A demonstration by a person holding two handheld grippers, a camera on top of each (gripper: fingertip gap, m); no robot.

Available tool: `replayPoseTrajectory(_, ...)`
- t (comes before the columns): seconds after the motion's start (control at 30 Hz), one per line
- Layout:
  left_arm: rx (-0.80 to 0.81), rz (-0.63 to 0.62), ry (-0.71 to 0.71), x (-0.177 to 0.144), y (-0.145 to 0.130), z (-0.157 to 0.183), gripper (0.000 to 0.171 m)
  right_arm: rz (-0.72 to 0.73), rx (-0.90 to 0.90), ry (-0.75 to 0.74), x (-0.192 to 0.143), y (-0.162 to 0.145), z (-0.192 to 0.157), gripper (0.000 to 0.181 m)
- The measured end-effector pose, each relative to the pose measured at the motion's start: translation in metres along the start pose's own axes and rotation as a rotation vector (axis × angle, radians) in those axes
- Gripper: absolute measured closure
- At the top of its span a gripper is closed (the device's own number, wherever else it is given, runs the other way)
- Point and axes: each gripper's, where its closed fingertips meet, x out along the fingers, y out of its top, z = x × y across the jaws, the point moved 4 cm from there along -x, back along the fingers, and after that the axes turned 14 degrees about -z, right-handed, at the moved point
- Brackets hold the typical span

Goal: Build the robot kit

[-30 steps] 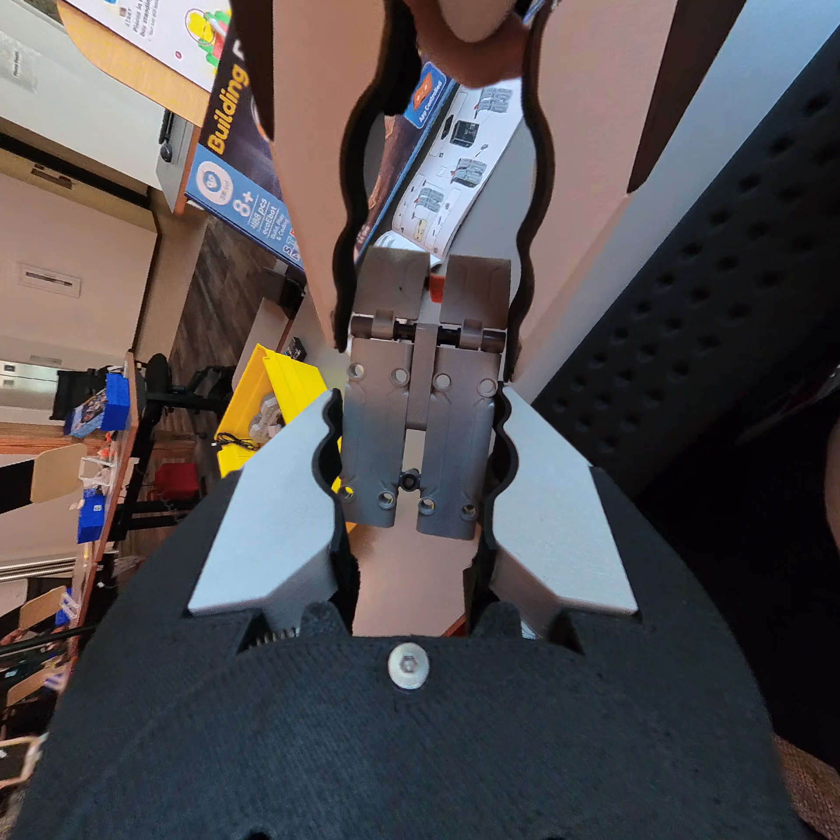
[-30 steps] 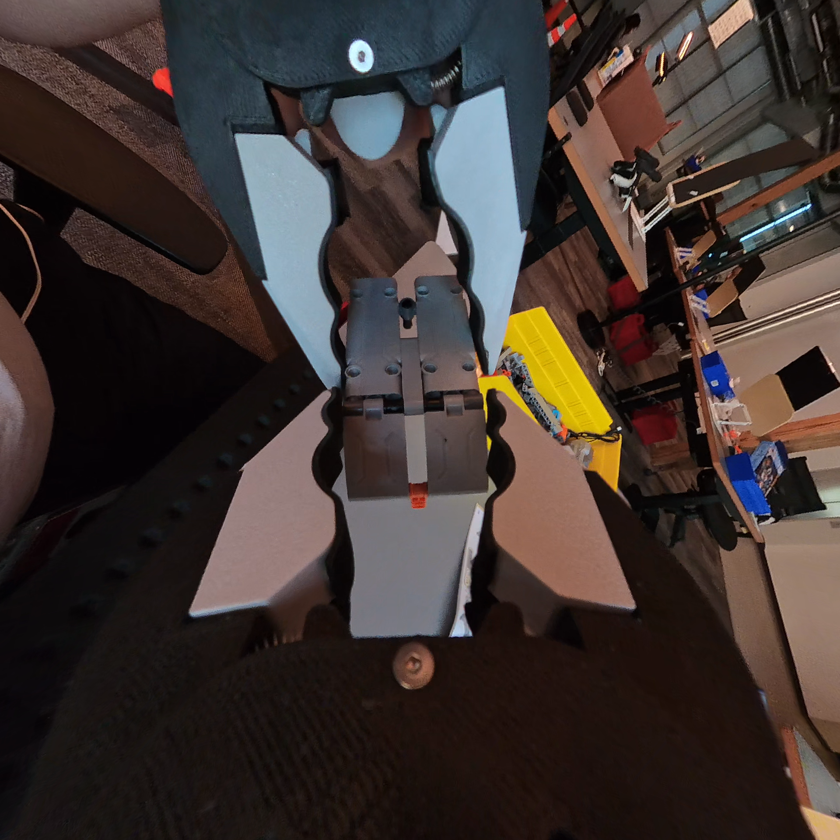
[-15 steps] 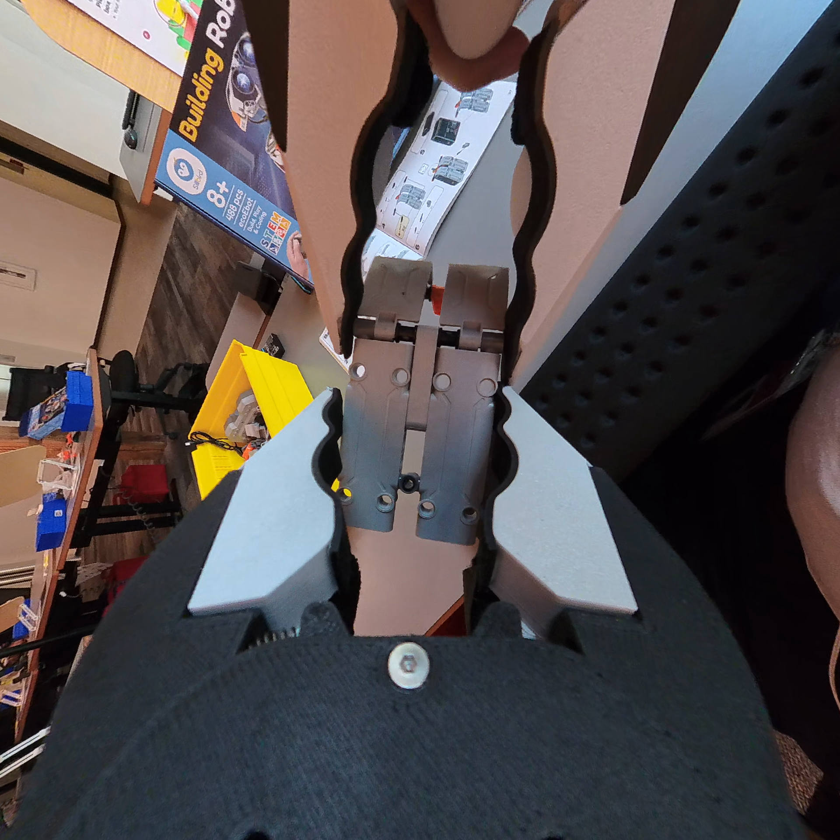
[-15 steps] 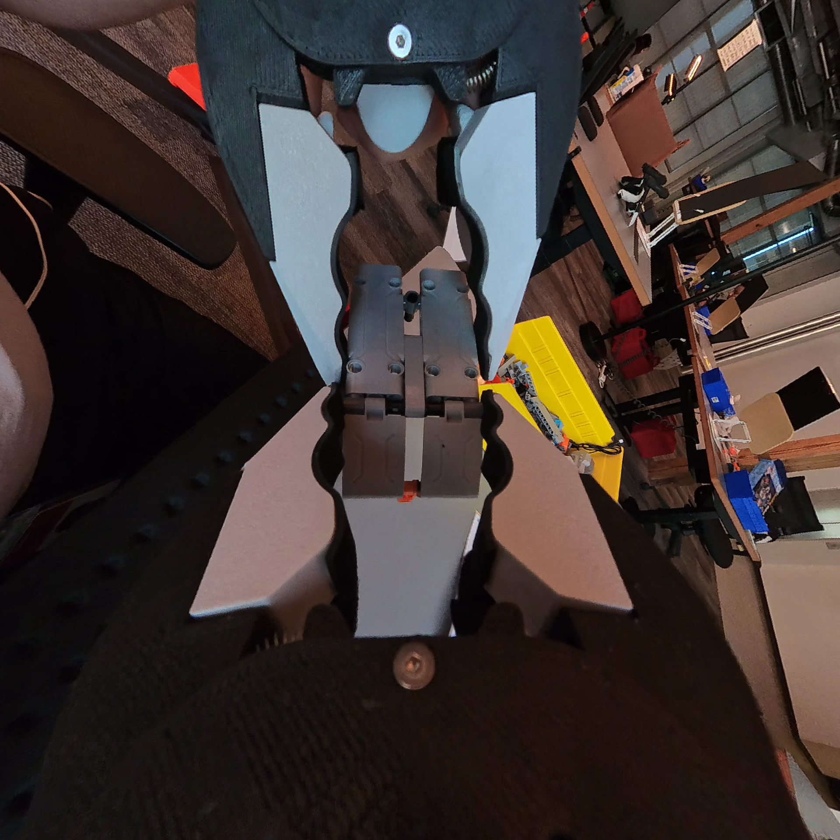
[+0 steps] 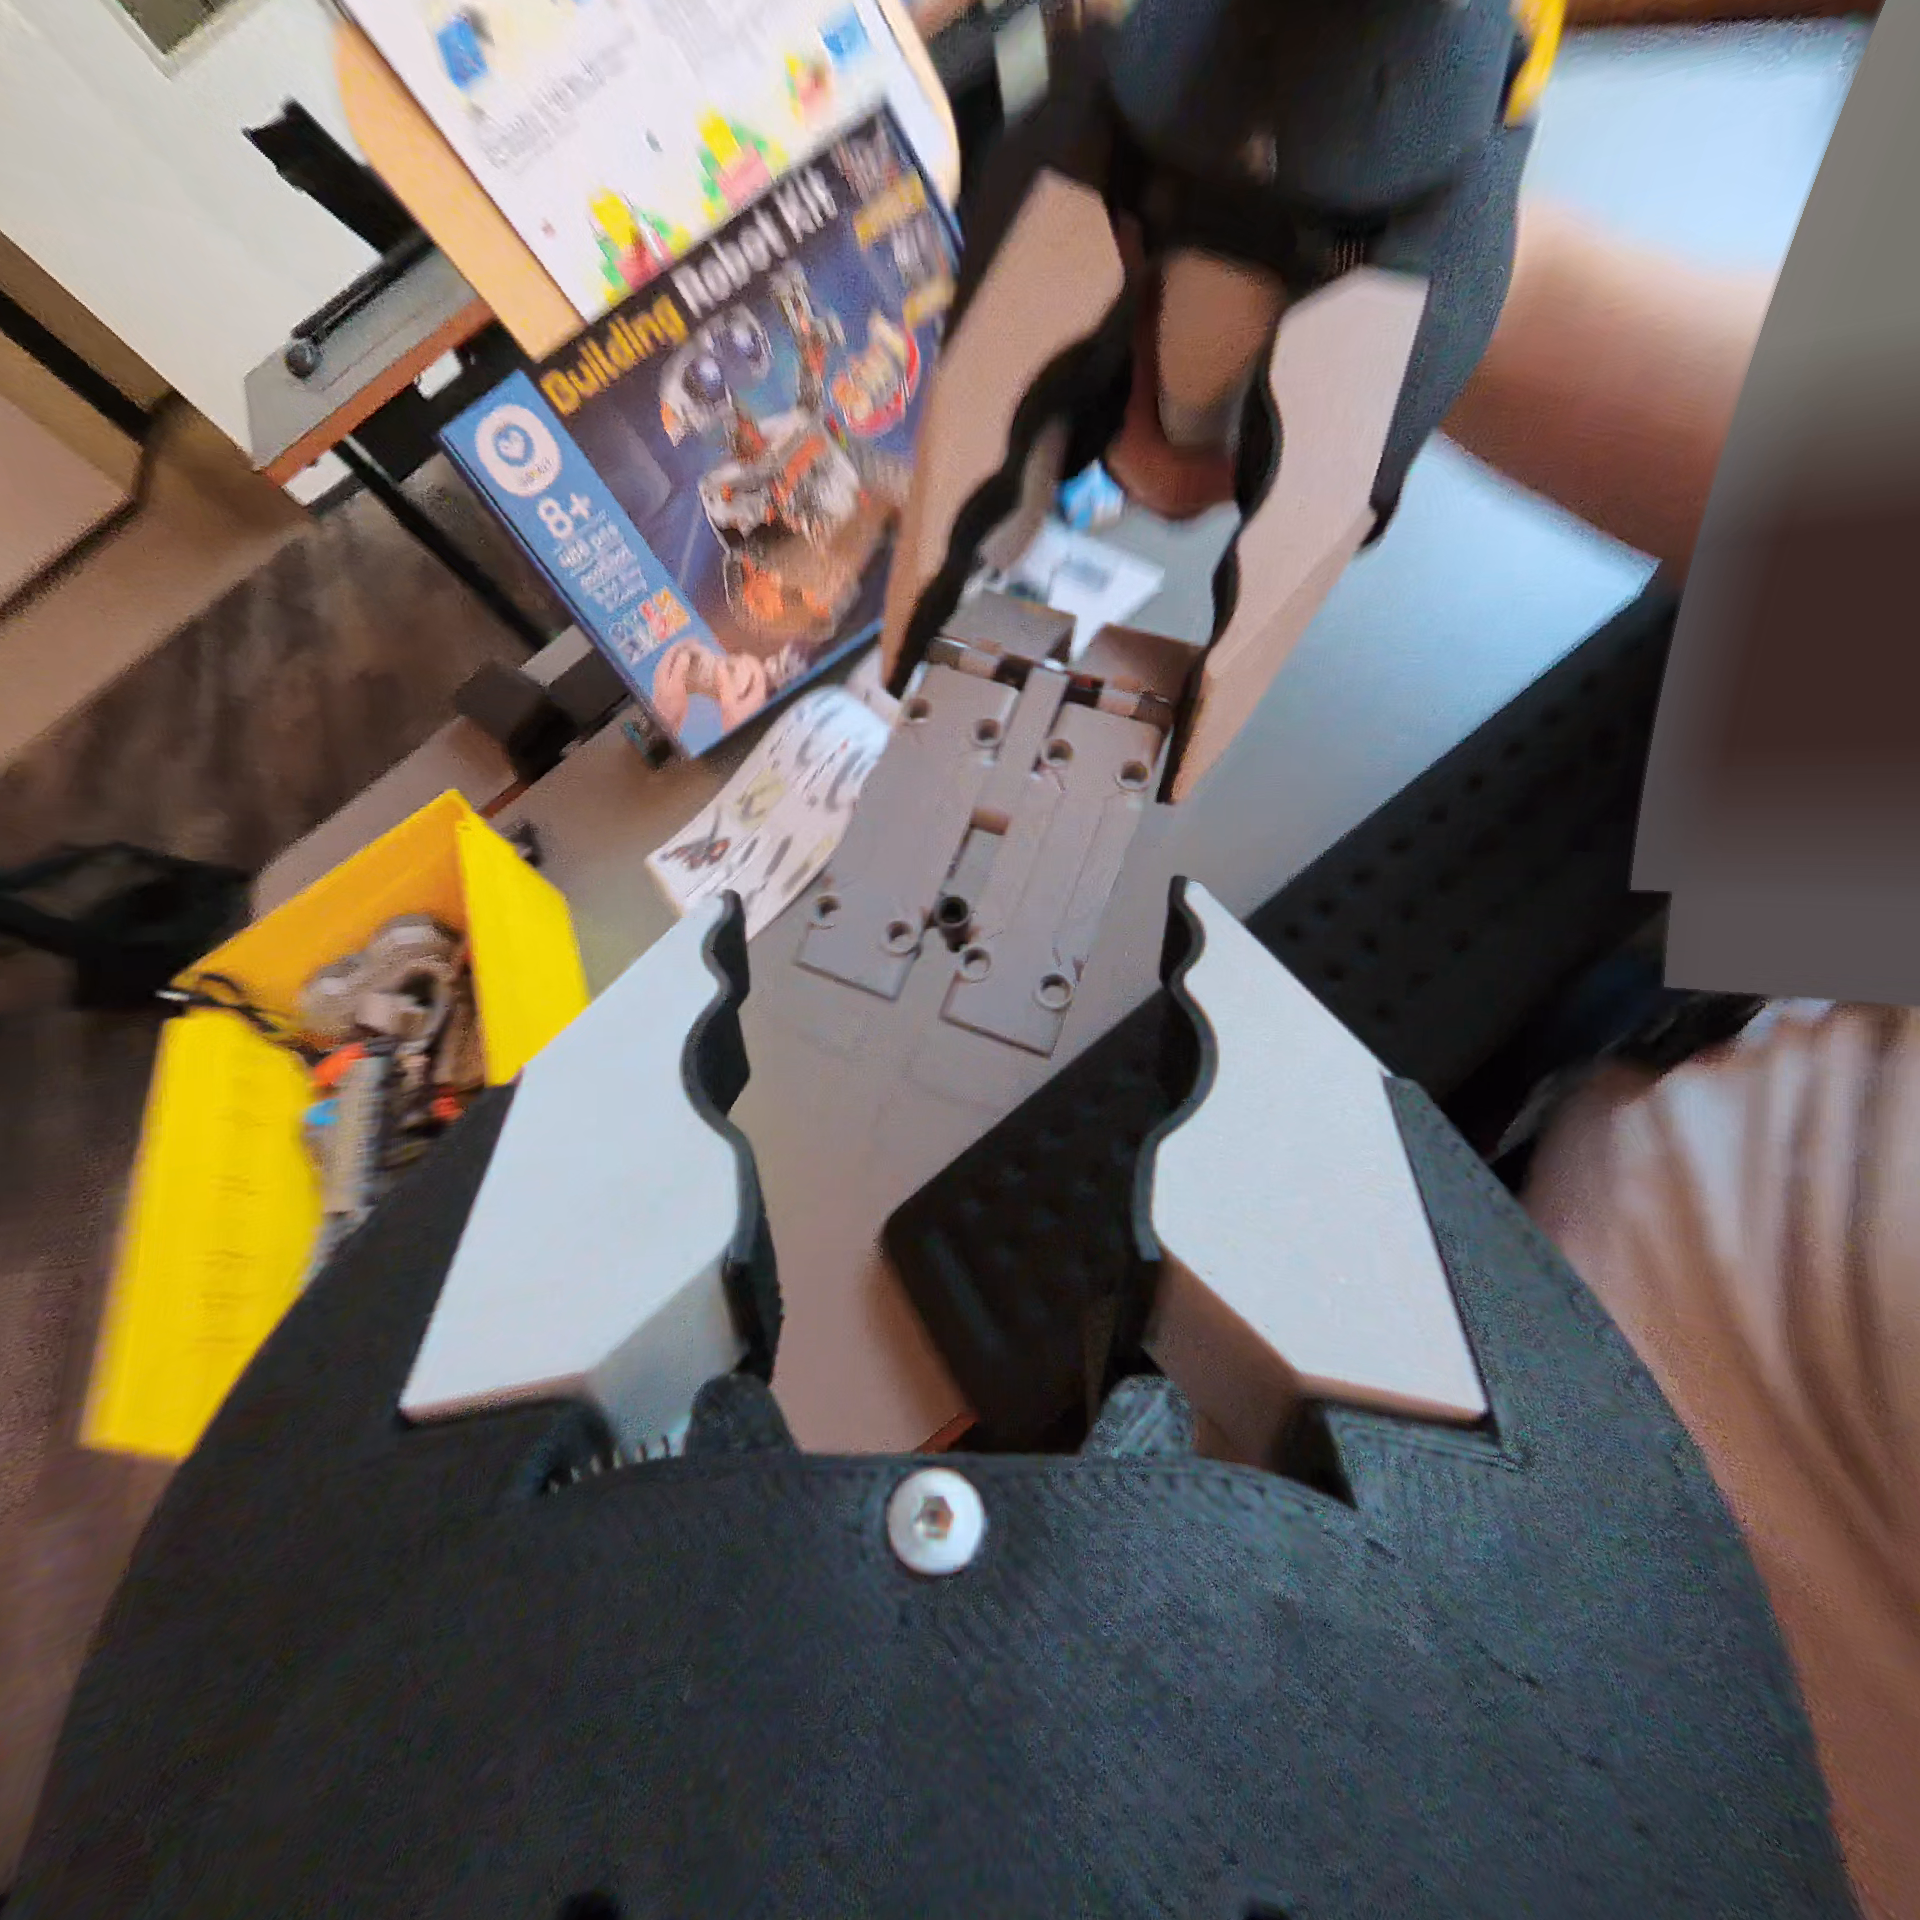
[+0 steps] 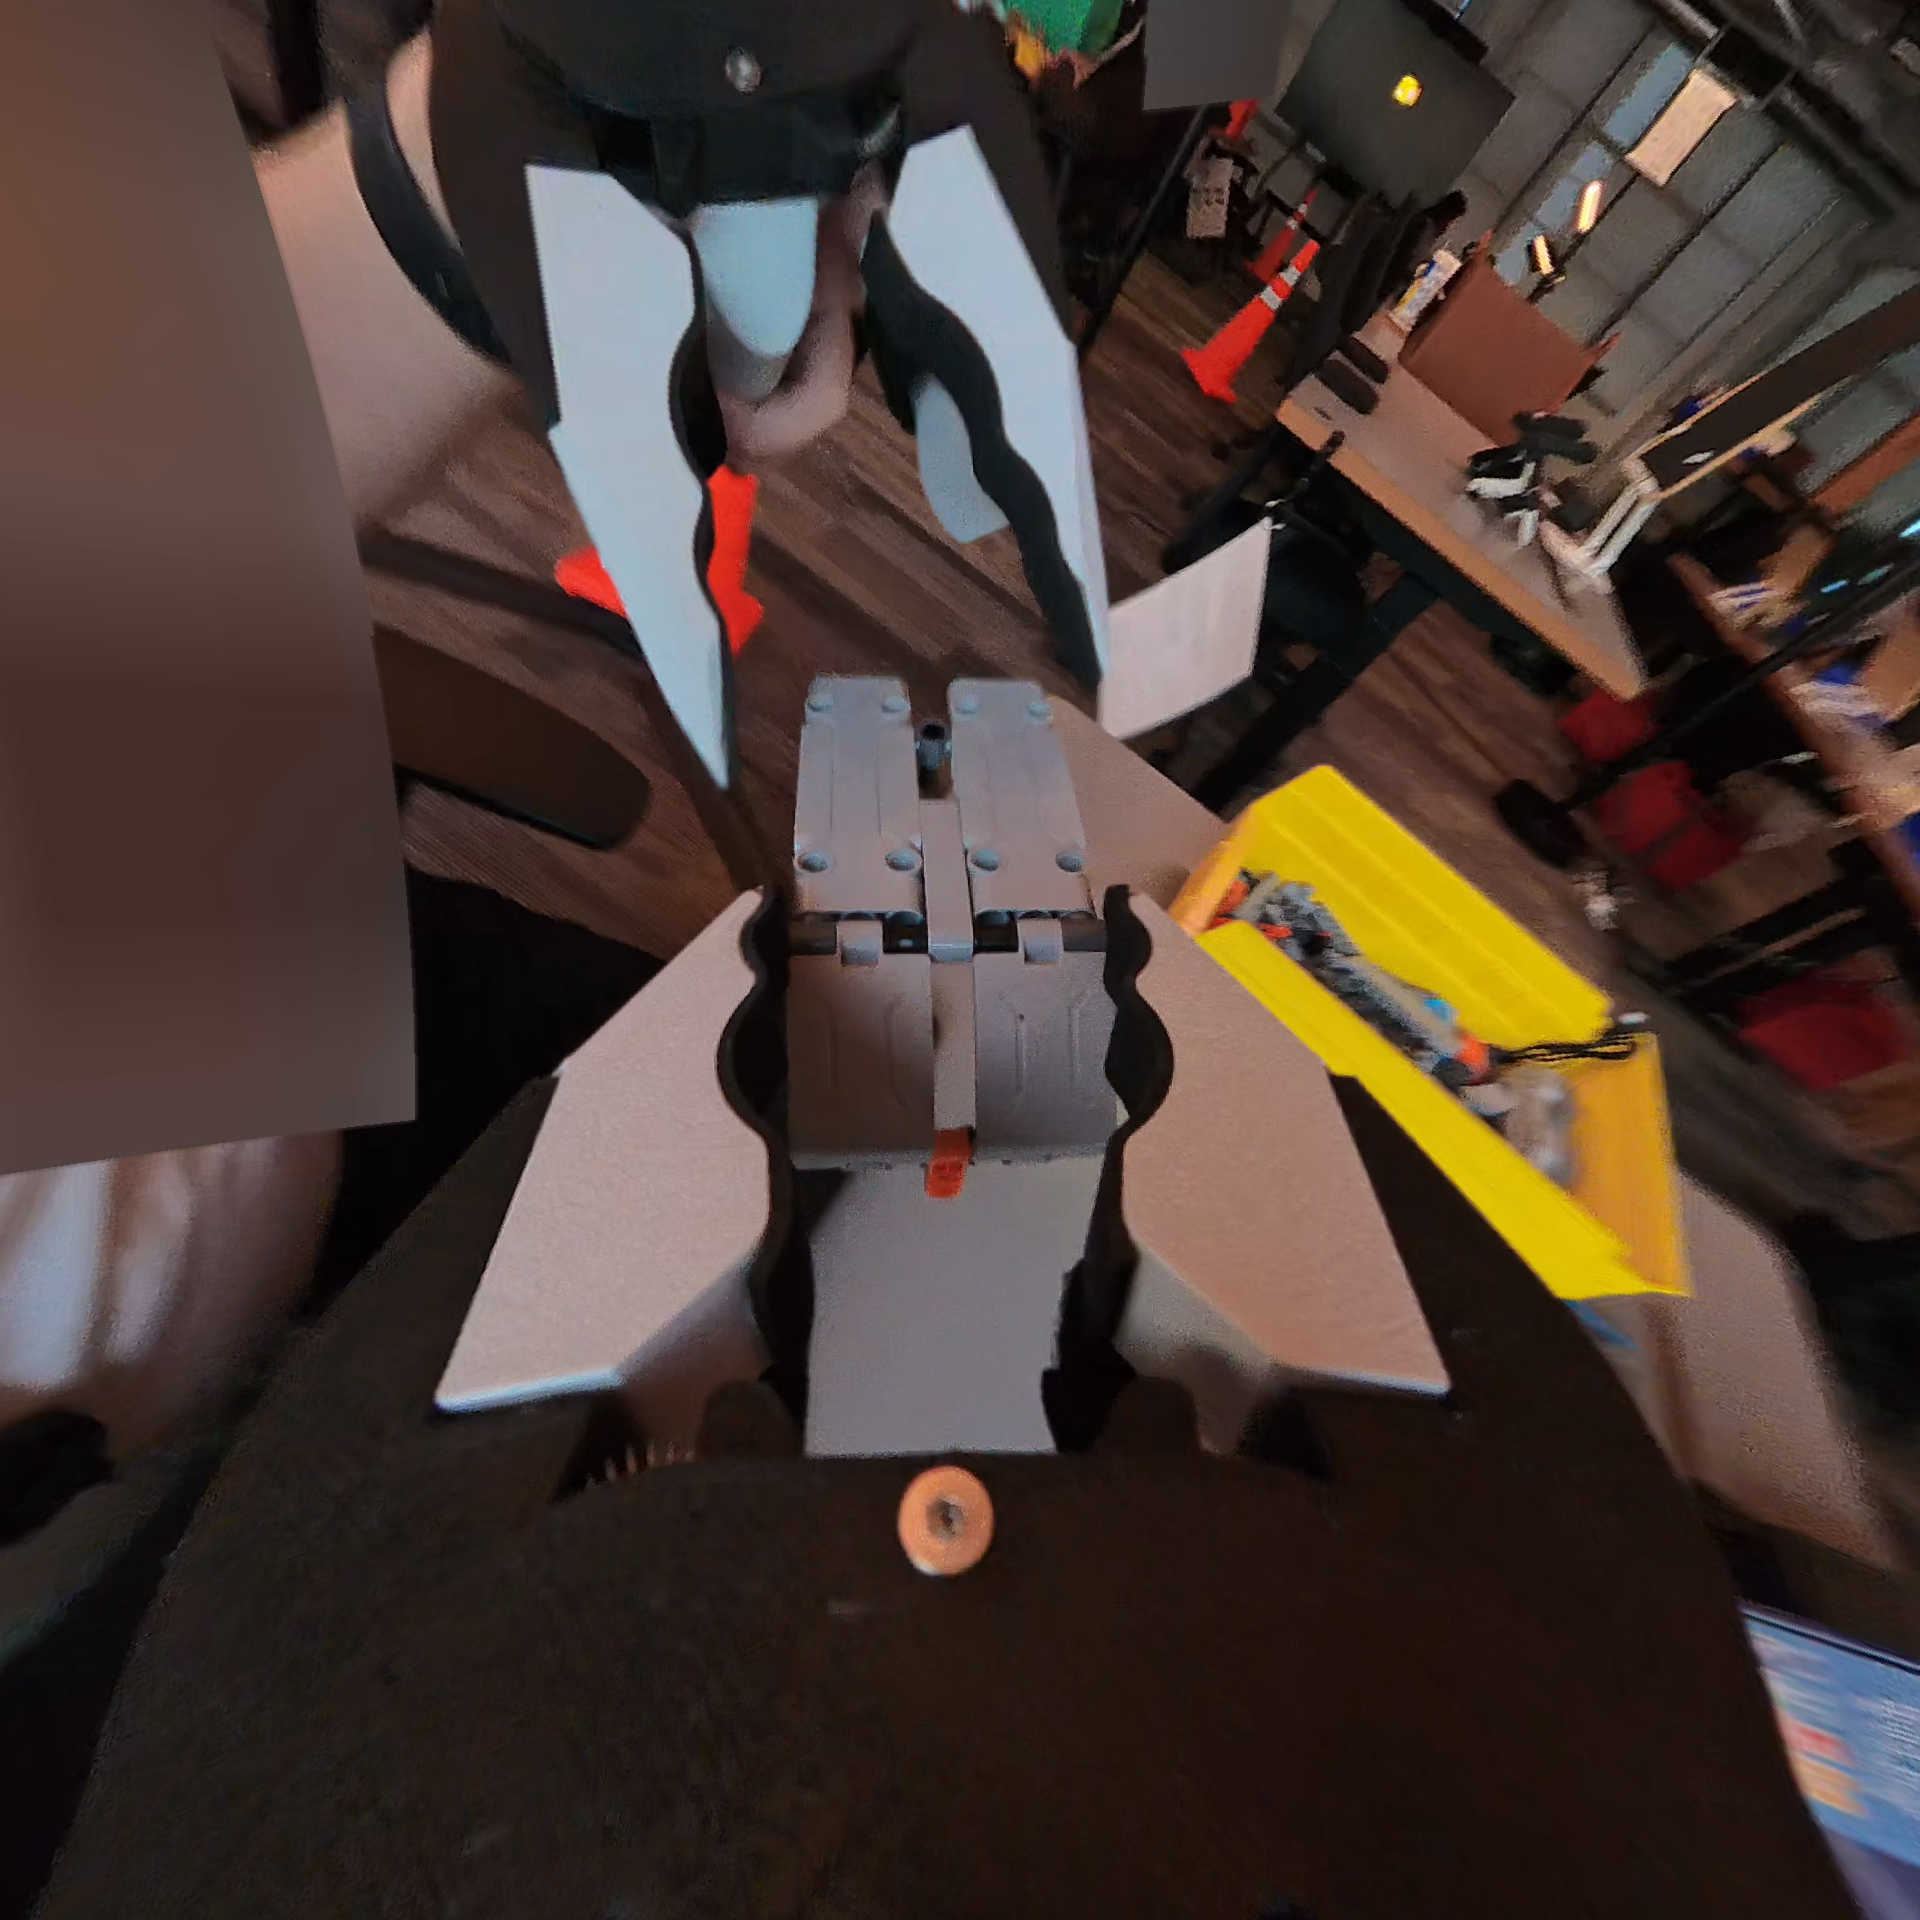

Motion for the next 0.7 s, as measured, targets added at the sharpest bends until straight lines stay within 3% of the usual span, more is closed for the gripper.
replayPoseTrajectory(0.1,-0.190,0.189,-0.146,-0.017,-0.001,-0.012,0.092,0.134,0.225,0.163,-0.009,0.002,0.010,0.121)
replayPoseTrajectory(0.17,-0.252,0.251,-0.198,-0.018,-0.005,-0.016,0.088,0.194,0.372,0.275,-0.012,0.000,0.017,0.121)
replayPoseTrajectory(0.2,-0.269,0.269,-0.211,-0.016,-0.007,-0.018,0.086,0.221,0.415,0.329,-0.014,-0.001,0.018,0.128)
replayPoseTrajectory(0.23,-0.287,0.287,-0.223,-0.013,-0.009,-0.018,0.084,0.301,0.428,0.393,-0.022,0.002,0.018,0.181)
replayPoseTrajectory(0.3,-0.321,0.329,-0.271,-0.006,-0.011,-0.016,0.085,0.415,0.551,0.439,-0.032,0.000,0.032,0.181)
replayPoseTrajectory(0.33,-0.345,0.364,-0.300,0.000,-0.011,-0.014,0.089,0.382,0.568,0.425,-0.029,-0.007,0.036,0.181)
replayPoseTrajectory(0.4,-0.415,0.406,-0.350,0.032,-0.018,-0.007,0.105,0.138,0.533,0.202,-0.007,-0.041,0.049,0.181)
replayPoseTrajectory(0.5,-0.558,0.267,-0.335,0.098,-0.064,-0.004,0.101,-0.127,0.502,0.162,0.023,-0.085,0.043,0.176)
replayPoseTrajectory(0.6,-0.713,0.335,-0.396,0.110,-0.090,-0.012,0.109,-0.261,0.488,0.123,0.048,-0.115,0.043,0.158)
replayPoseTrajectory(0.7,-0.693,0.246,-0.277,0.118,-0.104,-0.023,0.109,-0.353,0.517,0.085,0.061,-0.151,0.051,0.152)
